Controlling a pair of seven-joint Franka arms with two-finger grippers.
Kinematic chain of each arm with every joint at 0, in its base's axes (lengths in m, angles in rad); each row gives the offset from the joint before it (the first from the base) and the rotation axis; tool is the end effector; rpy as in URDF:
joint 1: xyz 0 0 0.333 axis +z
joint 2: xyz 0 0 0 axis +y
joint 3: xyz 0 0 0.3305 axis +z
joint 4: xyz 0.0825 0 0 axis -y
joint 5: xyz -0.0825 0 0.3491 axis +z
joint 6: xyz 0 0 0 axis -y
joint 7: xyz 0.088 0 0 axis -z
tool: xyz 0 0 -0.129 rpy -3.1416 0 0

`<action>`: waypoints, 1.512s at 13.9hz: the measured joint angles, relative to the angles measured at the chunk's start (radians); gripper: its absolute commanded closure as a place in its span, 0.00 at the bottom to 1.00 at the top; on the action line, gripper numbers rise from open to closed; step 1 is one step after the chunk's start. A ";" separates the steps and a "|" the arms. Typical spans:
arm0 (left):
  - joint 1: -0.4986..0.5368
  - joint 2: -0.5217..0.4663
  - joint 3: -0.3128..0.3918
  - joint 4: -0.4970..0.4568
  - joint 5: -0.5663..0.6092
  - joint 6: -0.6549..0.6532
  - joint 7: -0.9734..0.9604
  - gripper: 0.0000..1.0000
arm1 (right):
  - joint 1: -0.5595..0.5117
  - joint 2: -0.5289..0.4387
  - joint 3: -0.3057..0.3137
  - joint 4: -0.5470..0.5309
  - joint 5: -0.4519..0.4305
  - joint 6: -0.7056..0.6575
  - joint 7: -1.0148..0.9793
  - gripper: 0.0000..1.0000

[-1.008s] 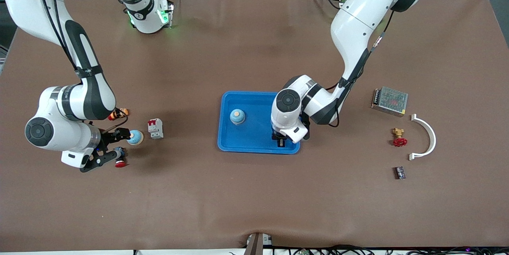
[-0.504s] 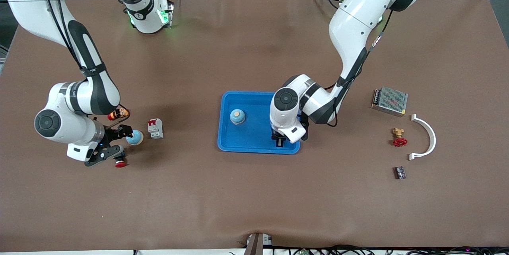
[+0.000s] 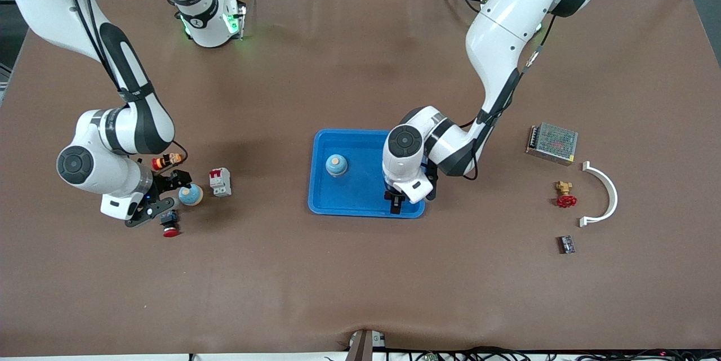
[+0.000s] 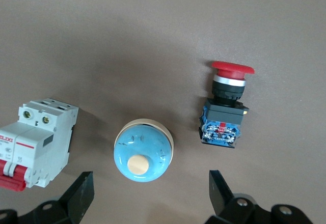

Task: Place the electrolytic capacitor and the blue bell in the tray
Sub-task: 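Open the left gripper in the tray while the right gripper descends on the bell, then grasp the second bell with the right gripper while the left gripper moves away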

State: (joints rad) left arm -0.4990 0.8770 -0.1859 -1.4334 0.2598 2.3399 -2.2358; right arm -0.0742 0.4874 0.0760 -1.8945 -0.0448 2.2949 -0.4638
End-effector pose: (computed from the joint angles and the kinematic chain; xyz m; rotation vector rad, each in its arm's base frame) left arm 0.5744 -0.4245 0.1874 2.3254 2.0464 0.0845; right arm 0.6045 -0.0032 0.2547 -3.0231 -0.7549 0.1280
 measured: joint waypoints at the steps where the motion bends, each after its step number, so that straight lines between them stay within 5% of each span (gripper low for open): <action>1: 0.000 0.000 0.000 0.013 0.000 -0.015 0.000 0.00 | 0.000 0.000 0.001 -0.010 0.000 0.017 0.000 0.00; 10: 0.002 -0.014 0.000 0.095 0.000 -0.147 0.049 0.00 | 0.000 0.001 0.005 -0.043 0.000 0.092 0.000 0.00; 21: 0.072 -0.105 0.000 0.100 -0.014 -0.304 0.464 0.00 | 0.001 0.040 0.005 -0.086 0.000 0.188 0.000 0.00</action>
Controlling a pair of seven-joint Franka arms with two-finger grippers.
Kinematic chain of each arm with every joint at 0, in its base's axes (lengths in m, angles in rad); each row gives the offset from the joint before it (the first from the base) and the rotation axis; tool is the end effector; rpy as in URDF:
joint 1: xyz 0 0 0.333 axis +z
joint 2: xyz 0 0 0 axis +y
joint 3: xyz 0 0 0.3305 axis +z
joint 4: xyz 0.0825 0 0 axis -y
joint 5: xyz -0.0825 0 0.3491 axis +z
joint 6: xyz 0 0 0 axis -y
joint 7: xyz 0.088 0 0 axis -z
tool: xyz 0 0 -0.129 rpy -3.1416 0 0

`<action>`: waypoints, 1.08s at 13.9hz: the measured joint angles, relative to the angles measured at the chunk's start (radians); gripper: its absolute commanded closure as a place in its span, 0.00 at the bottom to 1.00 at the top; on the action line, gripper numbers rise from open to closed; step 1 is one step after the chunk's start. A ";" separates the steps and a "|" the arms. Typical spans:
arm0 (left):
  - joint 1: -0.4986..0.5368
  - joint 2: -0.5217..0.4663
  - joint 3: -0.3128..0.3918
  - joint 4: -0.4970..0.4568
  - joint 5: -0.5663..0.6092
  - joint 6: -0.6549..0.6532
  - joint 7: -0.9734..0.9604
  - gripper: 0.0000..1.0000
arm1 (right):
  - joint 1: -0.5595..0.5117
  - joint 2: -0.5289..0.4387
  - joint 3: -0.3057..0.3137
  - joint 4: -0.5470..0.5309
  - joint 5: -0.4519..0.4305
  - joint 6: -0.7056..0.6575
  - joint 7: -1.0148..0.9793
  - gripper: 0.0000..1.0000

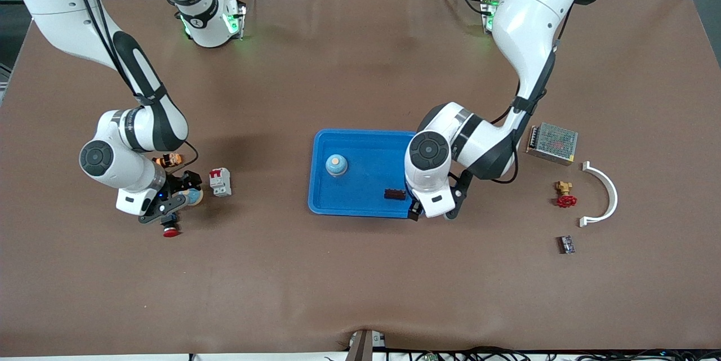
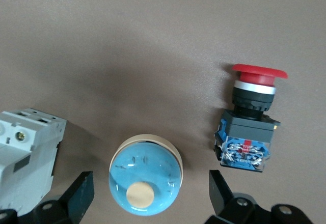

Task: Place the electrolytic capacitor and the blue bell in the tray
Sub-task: 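Grasp the second bell with the right gripper while the left gripper moves away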

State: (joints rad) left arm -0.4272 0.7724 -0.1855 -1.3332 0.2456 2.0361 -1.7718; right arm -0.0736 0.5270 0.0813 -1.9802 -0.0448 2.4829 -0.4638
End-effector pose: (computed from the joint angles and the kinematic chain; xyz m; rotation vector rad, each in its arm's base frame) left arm 0.6095 -0.3695 0.2766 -2.6141 -1.5858 -0.0908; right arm 0.5959 0.0025 0.2147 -3.0271 -0.7676 0.0286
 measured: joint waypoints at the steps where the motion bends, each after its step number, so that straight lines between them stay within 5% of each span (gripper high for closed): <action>1: 0.006 -0.009 0.000 0.000 0.000 -0.013 0.026 0.00 | 0.000 0.005 0.000 0.000 0.000 0.006 0.000 0.00; 10: 0.163 -0.048 0.003 -0.001 0.000 -0.167 0.473 0.00 | 0.000 0.035 0.000 -0.002 0.000 0.047 0.000 0.00; 13: 0.231 -0.057 0.005 -0.001 0.000 -0.168 0.617 0.00 | 0.000 0.035 0.000 -0.002 0.000 0.047 0.000 0.29; 15: 0.275 -0.068 0.005 -0.002 0.000 -0.168 0.719 0.00 | 0.000 0.034 0.001 -0.001 0.000 0.047 0.000 0.36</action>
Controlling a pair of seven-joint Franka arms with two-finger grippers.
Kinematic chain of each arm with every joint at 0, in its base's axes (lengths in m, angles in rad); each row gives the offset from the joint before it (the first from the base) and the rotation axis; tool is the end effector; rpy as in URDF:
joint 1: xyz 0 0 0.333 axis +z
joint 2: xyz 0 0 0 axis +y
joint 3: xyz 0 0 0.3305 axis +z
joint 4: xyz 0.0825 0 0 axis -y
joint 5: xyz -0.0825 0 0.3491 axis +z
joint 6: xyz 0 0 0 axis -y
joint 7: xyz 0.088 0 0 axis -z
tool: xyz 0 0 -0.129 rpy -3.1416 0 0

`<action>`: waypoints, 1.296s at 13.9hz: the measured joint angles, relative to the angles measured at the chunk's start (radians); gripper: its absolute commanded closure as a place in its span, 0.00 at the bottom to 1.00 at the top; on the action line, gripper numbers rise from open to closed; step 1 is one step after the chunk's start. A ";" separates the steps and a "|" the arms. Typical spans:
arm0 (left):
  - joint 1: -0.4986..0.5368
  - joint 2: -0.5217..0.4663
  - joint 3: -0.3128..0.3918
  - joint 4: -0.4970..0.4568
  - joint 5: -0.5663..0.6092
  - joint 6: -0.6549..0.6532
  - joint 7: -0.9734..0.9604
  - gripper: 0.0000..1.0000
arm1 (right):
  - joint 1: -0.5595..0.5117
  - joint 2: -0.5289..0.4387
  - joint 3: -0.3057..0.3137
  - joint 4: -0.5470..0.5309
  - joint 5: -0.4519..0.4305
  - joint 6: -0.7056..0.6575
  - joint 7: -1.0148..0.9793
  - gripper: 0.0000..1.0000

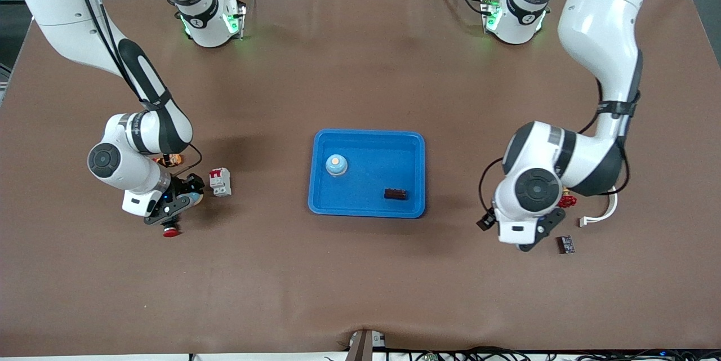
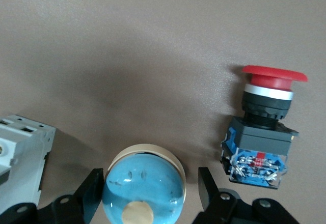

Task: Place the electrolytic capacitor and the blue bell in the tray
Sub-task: 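Grasp the second bell with the right gripper while the left gripper moves away, then carry the bell over the tray while the left gripper lowers over the second capacitor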

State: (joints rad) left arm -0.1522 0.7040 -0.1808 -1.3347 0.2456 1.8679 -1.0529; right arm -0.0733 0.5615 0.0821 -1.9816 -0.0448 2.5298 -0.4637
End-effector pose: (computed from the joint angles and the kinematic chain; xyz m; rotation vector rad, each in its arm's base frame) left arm 0.6690 -0.1778 0.3112 -2.7953 -0.9606 0.0776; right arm 0.5972 0.0036 0.1978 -3.0255 -0.7677 0.0101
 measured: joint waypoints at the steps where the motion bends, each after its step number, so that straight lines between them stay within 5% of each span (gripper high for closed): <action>1: 0.019 -0.005 0.000 0.000 0.000 0.000 0.036 0.00 | 0.000 -0.001 0.001 0.000 0.000 0.000 0.000 0.43; 9: 0.149 -0.014 -0.001 0.000 -0.002 0.002 0.443 0.00 | 0.000 -0.006 0.001 0.012 0.000 -0.020 0.003 0.45; 18: 0.208 -0.015 0.004 -0.007 -0.003 0.132 0.730 0.00 | 0.011 -0.056 0.009 0.354 0.076 -0.571 0.079 0.44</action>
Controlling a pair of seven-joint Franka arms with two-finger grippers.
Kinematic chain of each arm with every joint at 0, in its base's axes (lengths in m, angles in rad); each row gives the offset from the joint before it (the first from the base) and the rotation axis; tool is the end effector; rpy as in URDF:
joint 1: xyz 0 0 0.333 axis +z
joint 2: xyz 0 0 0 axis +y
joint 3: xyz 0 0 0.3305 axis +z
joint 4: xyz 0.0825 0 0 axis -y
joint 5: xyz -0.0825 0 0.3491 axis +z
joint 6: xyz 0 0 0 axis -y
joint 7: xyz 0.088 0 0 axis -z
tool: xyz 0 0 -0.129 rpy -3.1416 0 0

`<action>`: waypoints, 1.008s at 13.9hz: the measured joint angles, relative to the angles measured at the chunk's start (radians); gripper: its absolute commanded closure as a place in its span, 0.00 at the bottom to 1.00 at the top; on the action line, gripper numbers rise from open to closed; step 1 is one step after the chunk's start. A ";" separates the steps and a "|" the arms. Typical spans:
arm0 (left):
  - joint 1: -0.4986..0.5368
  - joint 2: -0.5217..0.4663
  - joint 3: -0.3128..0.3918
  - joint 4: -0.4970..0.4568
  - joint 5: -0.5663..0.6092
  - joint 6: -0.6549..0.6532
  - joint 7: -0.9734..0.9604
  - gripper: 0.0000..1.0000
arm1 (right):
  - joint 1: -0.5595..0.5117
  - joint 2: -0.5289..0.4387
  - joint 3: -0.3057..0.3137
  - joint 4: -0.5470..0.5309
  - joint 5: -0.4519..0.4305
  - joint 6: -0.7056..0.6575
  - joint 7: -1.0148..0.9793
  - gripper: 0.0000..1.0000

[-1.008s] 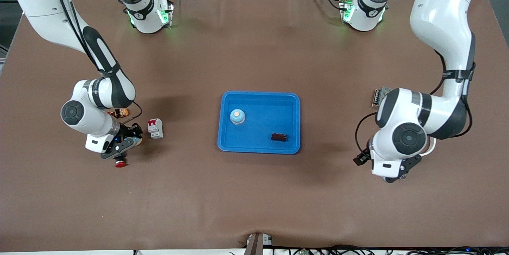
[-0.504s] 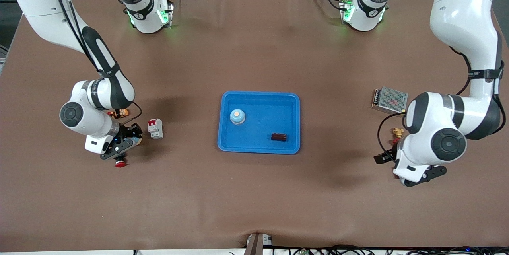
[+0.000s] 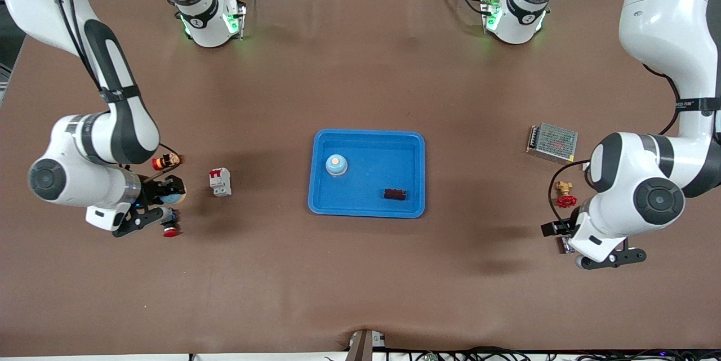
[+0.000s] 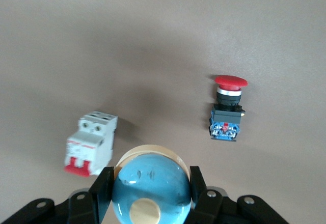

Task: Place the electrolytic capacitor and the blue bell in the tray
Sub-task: 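Carry the bell over the tray while the left gripper lowers over the second capacitor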

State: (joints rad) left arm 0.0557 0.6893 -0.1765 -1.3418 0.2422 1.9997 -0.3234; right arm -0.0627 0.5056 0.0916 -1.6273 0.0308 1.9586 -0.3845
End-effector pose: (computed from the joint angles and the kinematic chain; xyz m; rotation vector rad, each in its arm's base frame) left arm 0.7075 -0.0385 0.3281 -3.0258 -0.2089 -0.0063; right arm 0.6358 0.0141 0.3249 -2.9724 -0.5897 0.2383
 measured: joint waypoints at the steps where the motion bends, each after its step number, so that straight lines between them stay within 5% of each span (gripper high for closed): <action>1: 0.006 0.000 0.000 -0.003 0.000 0.008 0.008 0.00 | 0.011 -0.003 0.003 0.033 0.003 -0.034 0.040 0.44; 14: 0.087 0.031 0.001 -0.122 0.000 0.234 0.125 0.00 | 0.293 -0.002 0.014 0.089 0.089 -0.045 0.668 0.44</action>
State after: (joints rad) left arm 0.1426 0.7204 -0.1752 -1.4635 0.2422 2.2341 -0.1979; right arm 0.2301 0.5033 0.1059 -1.5383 0.1200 1.9140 0.2832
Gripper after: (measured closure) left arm 0.000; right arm 0.352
